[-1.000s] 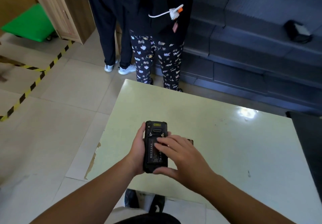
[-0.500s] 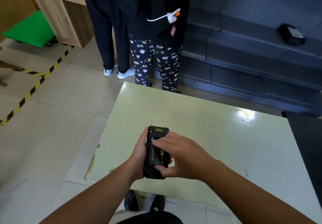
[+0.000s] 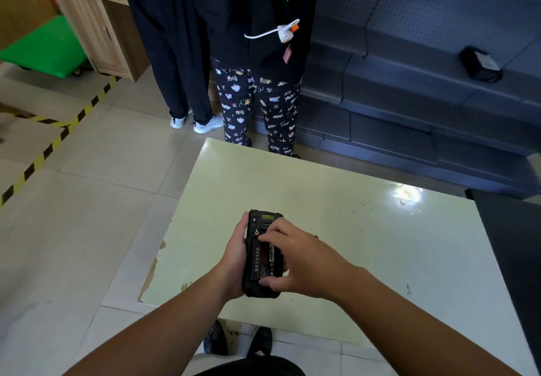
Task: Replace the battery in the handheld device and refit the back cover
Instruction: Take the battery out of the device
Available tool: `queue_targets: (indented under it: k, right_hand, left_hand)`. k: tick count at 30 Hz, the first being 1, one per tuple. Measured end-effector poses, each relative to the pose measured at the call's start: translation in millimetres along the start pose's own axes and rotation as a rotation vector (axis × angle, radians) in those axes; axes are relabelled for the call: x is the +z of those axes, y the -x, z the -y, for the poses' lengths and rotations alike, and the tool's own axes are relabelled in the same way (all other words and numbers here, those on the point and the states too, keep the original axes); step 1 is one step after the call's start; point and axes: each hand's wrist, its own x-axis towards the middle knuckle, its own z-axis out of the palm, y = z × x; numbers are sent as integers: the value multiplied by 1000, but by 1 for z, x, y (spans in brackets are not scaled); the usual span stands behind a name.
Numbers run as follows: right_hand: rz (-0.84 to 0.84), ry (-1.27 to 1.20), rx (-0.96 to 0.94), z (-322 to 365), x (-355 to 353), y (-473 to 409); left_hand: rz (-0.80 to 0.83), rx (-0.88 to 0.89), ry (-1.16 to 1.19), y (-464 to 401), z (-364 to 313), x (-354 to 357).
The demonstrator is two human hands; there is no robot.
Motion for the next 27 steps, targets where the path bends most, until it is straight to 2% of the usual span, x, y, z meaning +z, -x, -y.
queue_targets:
  k: [3,8,16,19,22,25,27]
  right_hand:
    - [1,-4,61,4,5,-1]
    - [-2,-144,199,14,12,-2]
    - [-88,-197,456,36,38,-6]
    - [-125,-297,460,41,51,-2]
    - [-246,-347,430,38,54,-2]
    - [-349,-230,413,30,48,-7]
    - [-361,-100,399,27,44,-8]
  left_hand:
    - [-27,10,-13,-2,0,0]
    - [-60,25,-47,-4,3,-2]
    - [-73,-8,-19,-6,7,-2]
    - [-57,13,13,-9,4,-5]
    - [-47,-29,92,-9,3,-5]
    - [-39,-50,139,-10,4,-4]
    - [-24,-46,150,-13,5,0]
